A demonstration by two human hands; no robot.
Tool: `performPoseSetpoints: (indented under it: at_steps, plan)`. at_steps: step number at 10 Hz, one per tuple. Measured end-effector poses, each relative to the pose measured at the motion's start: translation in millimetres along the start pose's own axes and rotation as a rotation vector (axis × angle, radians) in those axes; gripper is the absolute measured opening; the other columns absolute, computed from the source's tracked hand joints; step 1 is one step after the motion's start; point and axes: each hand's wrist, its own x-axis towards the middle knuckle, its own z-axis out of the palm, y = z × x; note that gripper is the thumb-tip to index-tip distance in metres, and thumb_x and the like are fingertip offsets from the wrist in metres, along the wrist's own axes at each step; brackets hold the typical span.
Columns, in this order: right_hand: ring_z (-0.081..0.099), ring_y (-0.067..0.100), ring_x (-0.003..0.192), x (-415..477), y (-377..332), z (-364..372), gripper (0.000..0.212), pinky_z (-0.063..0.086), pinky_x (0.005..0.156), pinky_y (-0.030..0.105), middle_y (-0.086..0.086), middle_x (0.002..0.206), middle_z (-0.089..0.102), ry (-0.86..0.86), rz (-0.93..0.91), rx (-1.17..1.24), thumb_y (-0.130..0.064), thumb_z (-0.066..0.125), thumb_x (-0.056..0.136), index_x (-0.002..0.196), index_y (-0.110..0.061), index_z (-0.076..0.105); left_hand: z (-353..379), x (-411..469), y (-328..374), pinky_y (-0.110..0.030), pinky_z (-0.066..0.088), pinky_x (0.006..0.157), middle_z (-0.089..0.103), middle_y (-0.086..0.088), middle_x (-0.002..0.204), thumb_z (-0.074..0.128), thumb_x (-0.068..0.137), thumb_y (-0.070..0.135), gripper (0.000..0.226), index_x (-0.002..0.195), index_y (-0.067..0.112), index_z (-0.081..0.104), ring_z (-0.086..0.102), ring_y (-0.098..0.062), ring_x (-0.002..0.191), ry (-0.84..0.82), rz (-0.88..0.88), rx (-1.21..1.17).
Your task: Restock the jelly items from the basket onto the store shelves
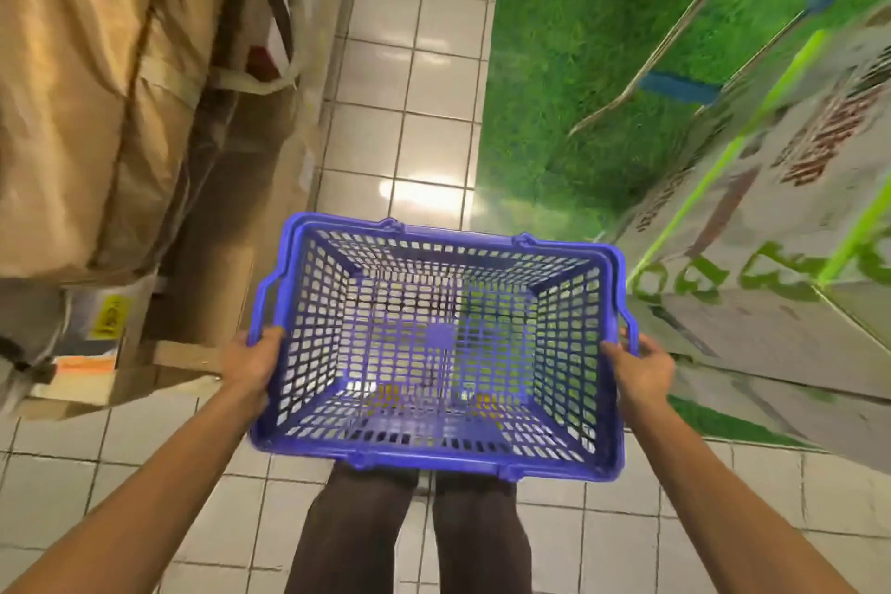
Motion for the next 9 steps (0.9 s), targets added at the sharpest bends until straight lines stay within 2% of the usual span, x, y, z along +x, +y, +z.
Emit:
performPoseSetpoints:
  at_steps: [1, 2, 3, 4, 5, 6, 7, 8, 9]
  plan:
    - [0.049, 0.012, 0.057, 43, 31, 38, 0.03, 0.044, 0.045, 0.012, 0.011, 0.085, 0.063, -0.002, 0.0, -0.02, 0.004, 0.07, 0.078, 0.108, 0.006, 0.067, 36, 42, -21, -0.045, 0.052, 0.084, 0.065, -0.019, 0.092, 0.064, 0.088, 0.015, 0.034, 0.114, -0.006, 0.063, 0.06, -0.027, 0.084, 0.025, -0.002, 0.026]
    - [0.054, 0.02, 0.068, 84, 63, 71, 0.031, 0.049, 0.064, 0.032, 0.012, 0.086, 0.063, -0.032, 0.015, -0.073, 0.002, 0.071, 0.079, 0.109, 0.006, 0.066, 68, 82, -46, -0.038, 0.05, 0.067, 0.061, -0.016, 0.074, 0.064, 0.087, 0.013, 0.033, 0.112, -0.01, 0.063, 0.054, -0.023, 0.066, 0.024, -0.016, 0.032]
    - [0.053, 0.014, 0.06, 118, 94, 98, 0.032, 0.05, 0.063, 0.033, 0.013, 0.086, 0.064, -0.065, 0.032, -0.1, 0.002, 0.072, 0.079, 0.109, 0.006, 0.065, 96, 114, -68, -0.044, 0.053, 0.08, 0.067, -0.026, 0.093, 0.065, 0.086, 0.013, 0.033, 0.113, -0.006, 0.063, 0.061, -0.028, 0.081, 0.038, -0.022, 0.05]
    - [0.059, 0.015, 0.06, 142, 115, 116, 0.031, 0.055, 0.068, 0.036, 0.012, 0.085, 0.067, -0.041, 0.044, -0.116, 0.0, 0.074, 0.077, 0.107, 0.001, 0.068, 117, 137, -84, -0.034, 0.046, 0.073, 0.063, -0.009, 0.078, 0.064, 0.085, 0.011, 0.017, 0.101, 0.004, 0.065, 0.056, -0.021, 0.082, 0.035, 0.028, 0.082]
    - [0.059, 0.021, 0.069, 161, 130, 129, 0.033, 0.054, 0.075, 0.042, 0.01, 0.083, 0.066, 0.021, 0.037, -0.174, -0.004, 0.077, 0.074, 0.106, -0.002, 0.069, 131, 155, -97, -0.035, 0.047, 0.074, 0.063, -0.007, 0.078, 0.065, 0.085, 0.01, 0.007, 0.092, 0.007, 0.065, 0.056, -0.019, 0.082, 0.029, 0.109, 0.203]
    - [0.054, 0.013, 0.058, 170, 145, 138, 0.033, 0.051, 0.061, 0.024, 0.01, 0.083, 0.066, 0.022, 0.019, -0.16, -0.001, 0.076, 0.074, 0.107, 0.0, 0.068, 137, 168, -108, -0.042, 0.05, 0.082, 0.065, -0.012, 0.088, 0.067, 0.085, 0.015, 0.014, 0.096, 0.007, 0.063, 0.058, -0.022, 0.08, 0.032, 0.144, 0.287]
    - [0.06, 0.019, 0.071, 169, 152, 139, 0.031, 0.05, 0.067, 0.025, 0.014, 0.09, 0.07, 0.031, 0.012, -0.21, -0.006, 0.077, 0.076, 0.106, -0.001, 0.068, 139, 169, -113, -0.035, 0.047, 0.078, 0.066, -0.011, 0.089, 0.068, 0.084, 0.022, 0.016, 0.095, 0.011, 0.063, 0.058, -0.024, 0.078, 0.049, 0.152, 0.305]
    - [0.063, 0.026, 0.081, 160, 146, 135, 0.032, 0.04, 0.073, 0.028, 0.019, 0.098, 0.071, 0.007, -0.03, -0.368, -0.015, 0.077, 0.08, 0.107, -0.003, 0.066, 136, 168, -111, -0.039, 0.048, 0.081, 0.065, -0.012, 0.093, 0.068, 0.085, 0.022, 0.02, 0.097, 0.009, 0.058, 0.062, -0.032, 0.087, -0.012, 0.133, 0.36]
    - [0.055, 0.039, 0.111, 138, 124, 126, 0.051, 0.04, 0.094, 0.04, 0.026, 0.117, 0.06, 0.062, -0.171, -0.558, -0.018, 0.078, 0.079, 0.122, 0.002, 0.057, 131, 153, -96, -0.048, 0.049, 0.09, 0.063, -0.026, 0.11, 0.069, 0.084, 0.014, 0.037, 0.113, -0.005, 0.057, 0.061, -0.043, 0.103, 0.026, 0.212, 0.517]
